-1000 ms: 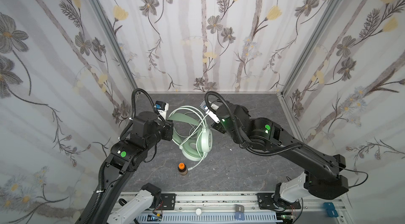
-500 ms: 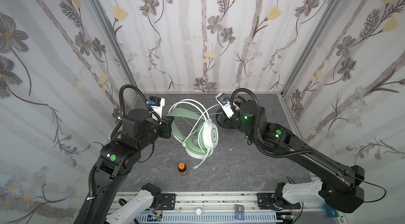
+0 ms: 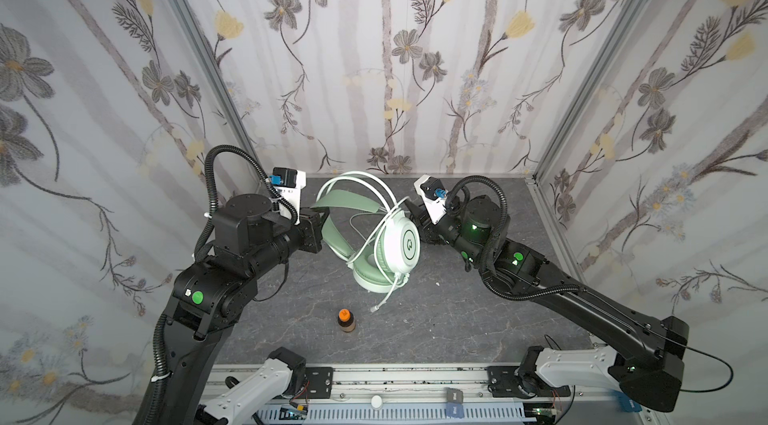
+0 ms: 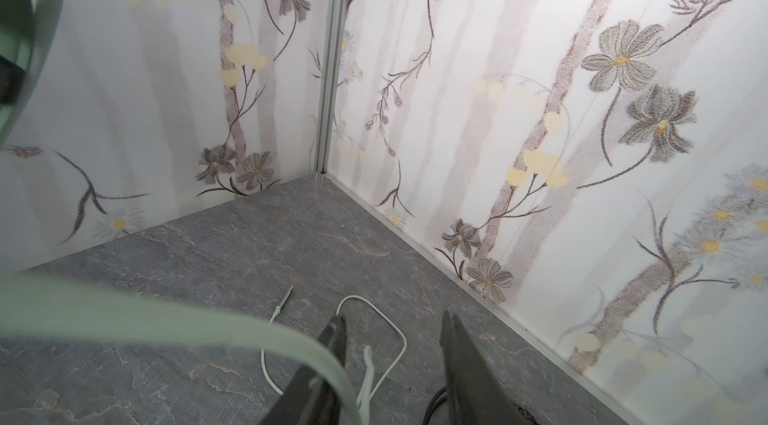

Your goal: Wrap the headphones

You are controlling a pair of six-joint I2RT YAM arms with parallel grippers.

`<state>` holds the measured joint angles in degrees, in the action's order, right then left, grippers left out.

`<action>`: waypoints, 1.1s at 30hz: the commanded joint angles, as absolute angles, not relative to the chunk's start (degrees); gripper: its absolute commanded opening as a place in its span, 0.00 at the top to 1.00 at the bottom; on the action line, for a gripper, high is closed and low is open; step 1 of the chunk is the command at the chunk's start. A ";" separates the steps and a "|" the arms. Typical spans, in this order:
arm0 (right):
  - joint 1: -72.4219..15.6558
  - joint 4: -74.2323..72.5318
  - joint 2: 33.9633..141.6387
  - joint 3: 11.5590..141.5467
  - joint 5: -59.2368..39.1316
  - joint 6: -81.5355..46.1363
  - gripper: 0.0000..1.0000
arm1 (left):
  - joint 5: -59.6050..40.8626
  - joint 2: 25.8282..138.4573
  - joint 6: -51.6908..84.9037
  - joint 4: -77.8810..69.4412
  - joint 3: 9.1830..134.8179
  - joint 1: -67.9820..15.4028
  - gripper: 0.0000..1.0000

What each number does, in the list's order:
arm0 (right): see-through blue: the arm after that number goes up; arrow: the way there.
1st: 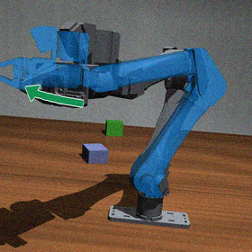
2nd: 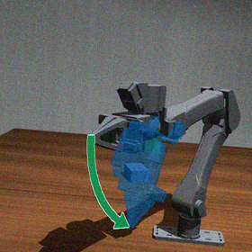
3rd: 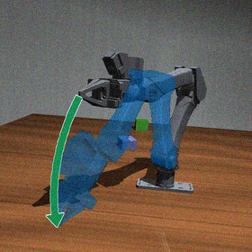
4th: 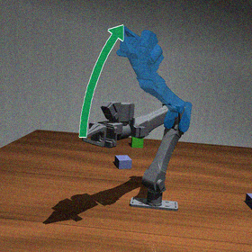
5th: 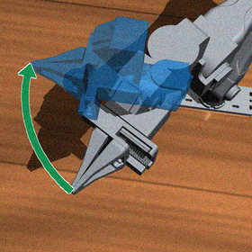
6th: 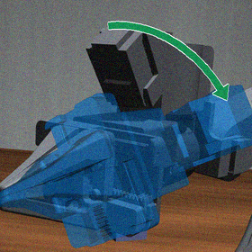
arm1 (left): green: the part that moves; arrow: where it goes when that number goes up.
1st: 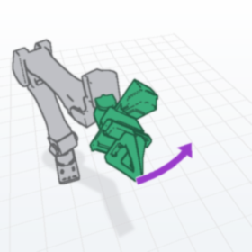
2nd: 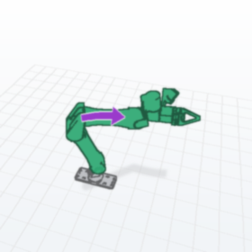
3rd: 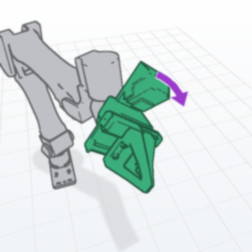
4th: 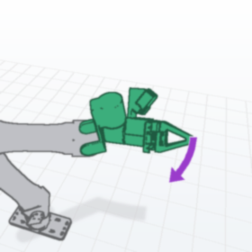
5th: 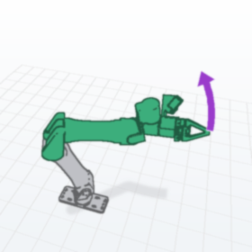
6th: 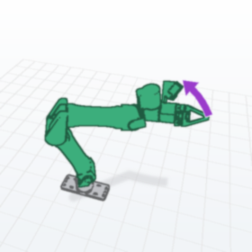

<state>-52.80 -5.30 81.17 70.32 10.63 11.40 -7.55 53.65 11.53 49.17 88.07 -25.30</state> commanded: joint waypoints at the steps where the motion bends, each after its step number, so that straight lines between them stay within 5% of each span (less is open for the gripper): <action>1: -51.76 -14.13 83.17 69.84 4.49 8.54 0.54 | -8.59 53.63 14.20 46.68 88.82 -25.31 1.00; 15: -49.57 -25.73 95.97 73.33 -6.74 -1.22 0.55 | -8.13 54.88 20.68 44.13 94.06 -25.22 1.00; 27: -49.57 -28.89 96.91 69.67 -10.77 -6.16 0.90 | -6.51 58.69 28.70 44.12 101.35 -24.62 1.00; 33: -49.37 -34.64 99.23 66.97 -10.78 -9.10 0.74 | -7.44 58.86 30.88 42.20 99.84 -24.22 1.00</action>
